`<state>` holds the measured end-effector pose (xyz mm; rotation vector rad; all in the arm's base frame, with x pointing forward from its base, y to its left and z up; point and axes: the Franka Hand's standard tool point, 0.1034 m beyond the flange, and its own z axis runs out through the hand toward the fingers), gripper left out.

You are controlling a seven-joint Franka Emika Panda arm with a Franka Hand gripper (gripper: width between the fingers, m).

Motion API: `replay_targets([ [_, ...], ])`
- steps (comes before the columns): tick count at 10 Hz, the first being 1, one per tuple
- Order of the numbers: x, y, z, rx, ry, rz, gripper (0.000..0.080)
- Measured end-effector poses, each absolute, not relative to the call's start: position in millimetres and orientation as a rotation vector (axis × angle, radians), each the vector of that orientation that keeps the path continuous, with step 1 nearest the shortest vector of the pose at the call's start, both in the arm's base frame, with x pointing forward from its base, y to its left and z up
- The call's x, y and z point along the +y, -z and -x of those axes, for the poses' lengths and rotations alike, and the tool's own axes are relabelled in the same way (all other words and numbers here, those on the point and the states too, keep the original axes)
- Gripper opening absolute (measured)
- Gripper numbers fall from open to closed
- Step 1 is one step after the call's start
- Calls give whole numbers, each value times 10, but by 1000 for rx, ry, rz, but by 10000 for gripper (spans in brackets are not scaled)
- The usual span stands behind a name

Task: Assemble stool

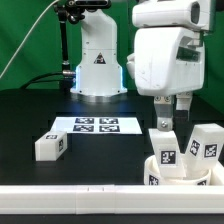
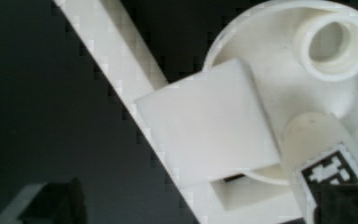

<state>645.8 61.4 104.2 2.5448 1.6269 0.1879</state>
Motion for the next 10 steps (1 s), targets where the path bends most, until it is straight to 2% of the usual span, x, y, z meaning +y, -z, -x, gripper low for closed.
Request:
replay_targets([
  [6,634,-799,-6387,1767,-112,-2445,649],
  [9,626,-798,-6390,1753,-113,-2455,622],
  [10,624,-799,-6390,1752,-113,-2456,449],
])
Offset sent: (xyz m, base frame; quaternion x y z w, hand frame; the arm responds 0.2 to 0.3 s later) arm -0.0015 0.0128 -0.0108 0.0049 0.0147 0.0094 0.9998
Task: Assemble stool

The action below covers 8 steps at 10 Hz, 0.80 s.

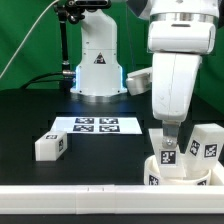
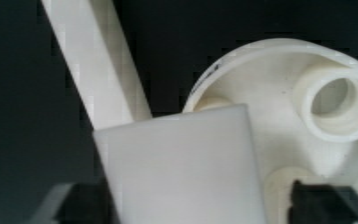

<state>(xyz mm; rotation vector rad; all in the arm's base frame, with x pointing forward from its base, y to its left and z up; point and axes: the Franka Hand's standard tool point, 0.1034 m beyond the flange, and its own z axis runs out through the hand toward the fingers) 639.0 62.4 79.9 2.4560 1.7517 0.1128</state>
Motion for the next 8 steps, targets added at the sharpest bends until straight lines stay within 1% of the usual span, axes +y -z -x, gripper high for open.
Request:
replay_targets([
  [1,624,-809,-6397,1751,-116,-2455,449],
  [2,624,-810,-6399,1751,-116,-2455,341],
  [6,624,-811,-6400,1682,-123,-2507,341],
  [8,624,-812,-6400,1493,-136,-2631,341],
])
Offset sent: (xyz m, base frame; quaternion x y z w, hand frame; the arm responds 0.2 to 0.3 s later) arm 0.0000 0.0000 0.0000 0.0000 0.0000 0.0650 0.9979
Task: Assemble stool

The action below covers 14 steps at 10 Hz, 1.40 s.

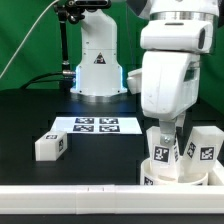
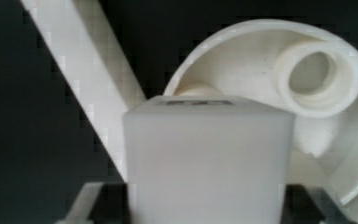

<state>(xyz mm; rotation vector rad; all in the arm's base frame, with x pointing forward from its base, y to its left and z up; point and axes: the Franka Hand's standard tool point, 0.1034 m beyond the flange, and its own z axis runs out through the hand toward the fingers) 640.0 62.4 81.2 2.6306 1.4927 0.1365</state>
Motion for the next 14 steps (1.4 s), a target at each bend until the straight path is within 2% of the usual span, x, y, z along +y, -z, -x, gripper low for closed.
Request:
replay_targets([
  [4,573,-804,-6391,833,-156,-2946,341],
  [12,612,-780,-6421,-150,-202,-3112,341],
  [14,551,-767,-6429,-656,-232,-3126,341],
])
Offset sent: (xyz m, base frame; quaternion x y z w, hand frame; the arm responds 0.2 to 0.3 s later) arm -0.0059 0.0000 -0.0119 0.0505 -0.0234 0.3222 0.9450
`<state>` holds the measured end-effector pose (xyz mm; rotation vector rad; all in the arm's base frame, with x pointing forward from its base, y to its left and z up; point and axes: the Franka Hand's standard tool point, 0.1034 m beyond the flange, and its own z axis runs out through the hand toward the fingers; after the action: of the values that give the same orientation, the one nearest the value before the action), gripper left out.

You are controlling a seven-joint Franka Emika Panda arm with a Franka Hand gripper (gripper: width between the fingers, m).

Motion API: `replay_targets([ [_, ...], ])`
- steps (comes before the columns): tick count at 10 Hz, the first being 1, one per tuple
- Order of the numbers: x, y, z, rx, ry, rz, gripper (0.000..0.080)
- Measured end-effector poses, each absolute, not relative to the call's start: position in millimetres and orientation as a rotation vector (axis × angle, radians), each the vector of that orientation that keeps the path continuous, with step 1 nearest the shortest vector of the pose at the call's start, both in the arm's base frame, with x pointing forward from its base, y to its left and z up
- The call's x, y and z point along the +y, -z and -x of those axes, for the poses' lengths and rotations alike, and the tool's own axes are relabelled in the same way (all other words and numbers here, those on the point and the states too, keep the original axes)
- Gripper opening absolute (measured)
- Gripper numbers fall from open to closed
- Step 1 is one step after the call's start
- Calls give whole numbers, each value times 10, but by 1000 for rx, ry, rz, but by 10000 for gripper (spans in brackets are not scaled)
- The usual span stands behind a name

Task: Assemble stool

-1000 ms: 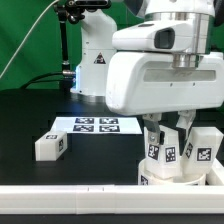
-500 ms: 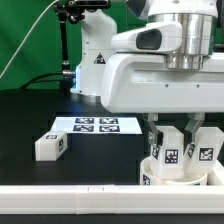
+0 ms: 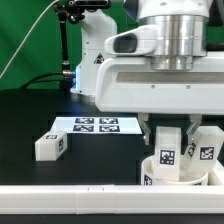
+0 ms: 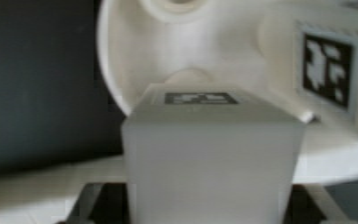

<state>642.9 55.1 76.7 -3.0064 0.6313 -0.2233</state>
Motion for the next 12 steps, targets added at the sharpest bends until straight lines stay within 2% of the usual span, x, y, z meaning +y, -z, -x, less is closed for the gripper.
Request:
replay_targets([
  [5,580,-765,-6428,1313,215,2700,341],
  [12,576,-763,-6424,1750,168,2407,341],
])
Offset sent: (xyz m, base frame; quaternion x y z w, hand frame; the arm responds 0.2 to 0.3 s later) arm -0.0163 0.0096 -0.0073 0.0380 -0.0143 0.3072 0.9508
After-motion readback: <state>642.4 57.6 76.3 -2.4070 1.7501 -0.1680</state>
